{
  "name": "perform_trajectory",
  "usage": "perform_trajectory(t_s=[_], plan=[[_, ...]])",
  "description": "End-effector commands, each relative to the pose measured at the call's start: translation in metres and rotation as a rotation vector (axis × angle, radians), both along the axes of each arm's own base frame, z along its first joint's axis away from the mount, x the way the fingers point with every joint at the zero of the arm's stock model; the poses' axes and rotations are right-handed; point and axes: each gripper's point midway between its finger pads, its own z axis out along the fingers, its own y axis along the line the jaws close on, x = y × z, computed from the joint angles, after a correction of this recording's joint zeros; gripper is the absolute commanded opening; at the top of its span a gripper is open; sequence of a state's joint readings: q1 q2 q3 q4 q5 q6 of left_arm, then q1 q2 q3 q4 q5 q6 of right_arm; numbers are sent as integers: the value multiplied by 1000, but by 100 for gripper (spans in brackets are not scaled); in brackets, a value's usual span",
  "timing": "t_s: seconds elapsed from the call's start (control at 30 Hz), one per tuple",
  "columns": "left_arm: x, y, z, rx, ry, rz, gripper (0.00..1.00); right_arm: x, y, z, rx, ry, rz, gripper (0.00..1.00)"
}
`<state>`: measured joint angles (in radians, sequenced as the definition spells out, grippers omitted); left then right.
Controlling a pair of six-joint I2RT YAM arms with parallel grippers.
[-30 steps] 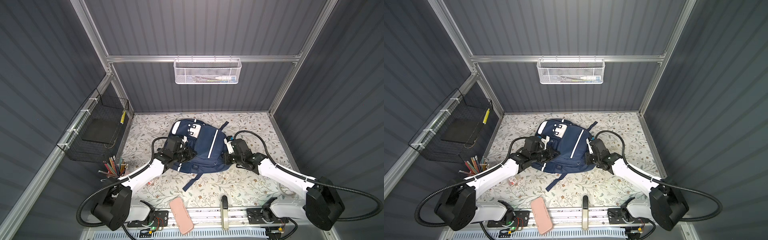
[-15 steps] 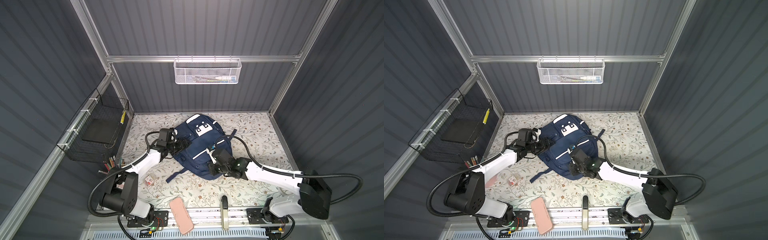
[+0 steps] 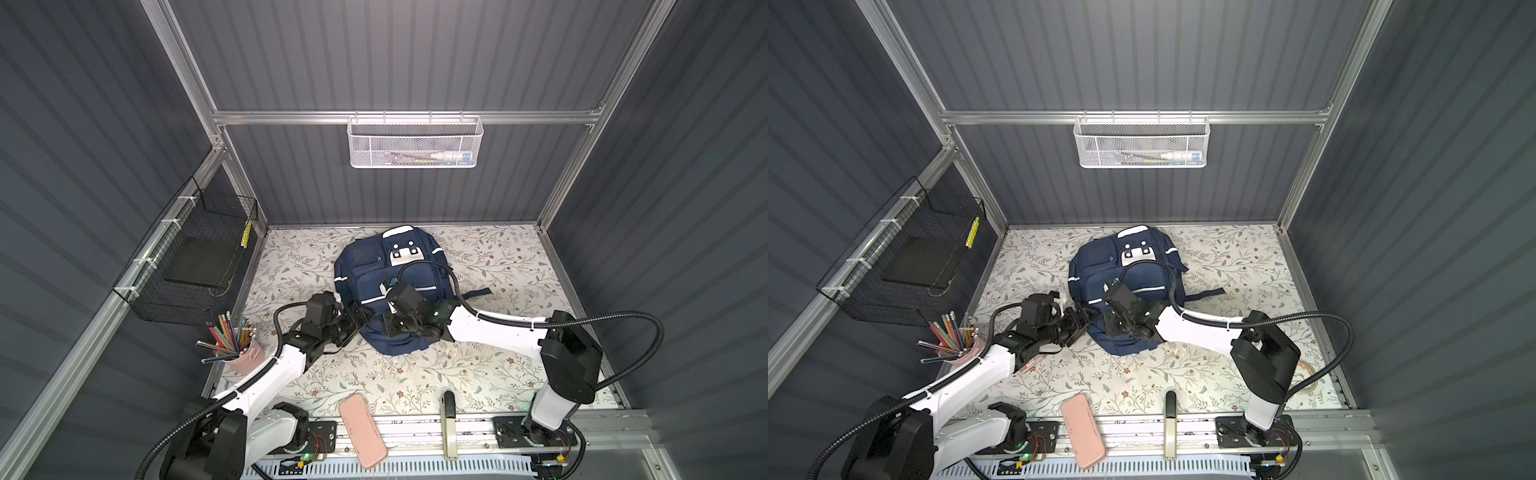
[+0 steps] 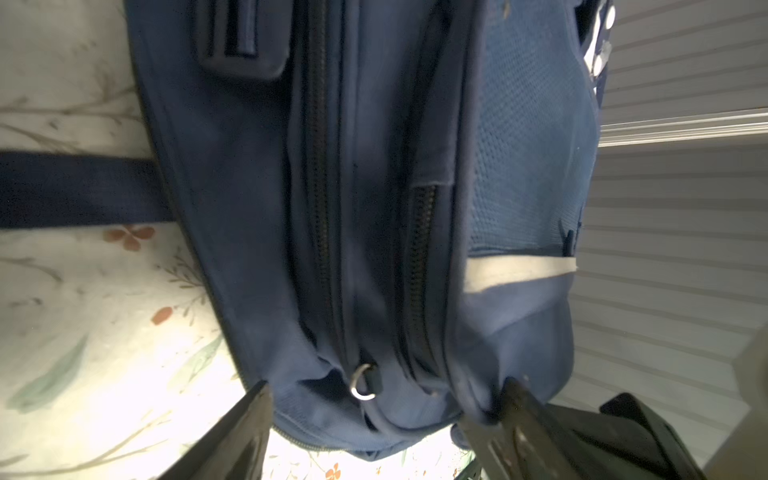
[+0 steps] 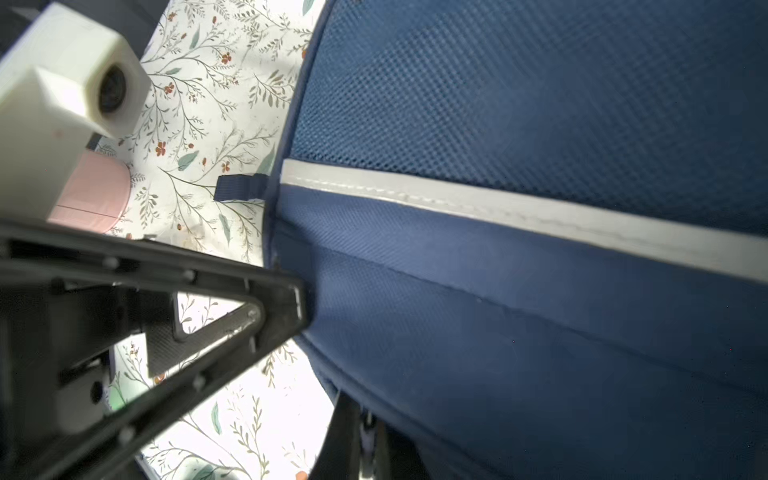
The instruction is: Pack the student bag
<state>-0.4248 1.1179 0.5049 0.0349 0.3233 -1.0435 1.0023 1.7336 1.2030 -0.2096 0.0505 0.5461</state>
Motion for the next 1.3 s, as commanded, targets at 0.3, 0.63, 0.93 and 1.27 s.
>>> perform_trajectory(t_s=[0.3,0.63,0.93,1.27], plan=[[31,-30,23,-82,-93,-17,26,-22,-4,2,21,-11,23,0],[27,-2,13,1,-66,6,0,-10,-88,-23,-145,4,-91,0],[27,16,10,73,-60,-5,0,30,-180,-13,-130,-10,-235,0],[43,18,9,89,-53,-29,0,44,-191,-7,-161,-31,-205,0]])
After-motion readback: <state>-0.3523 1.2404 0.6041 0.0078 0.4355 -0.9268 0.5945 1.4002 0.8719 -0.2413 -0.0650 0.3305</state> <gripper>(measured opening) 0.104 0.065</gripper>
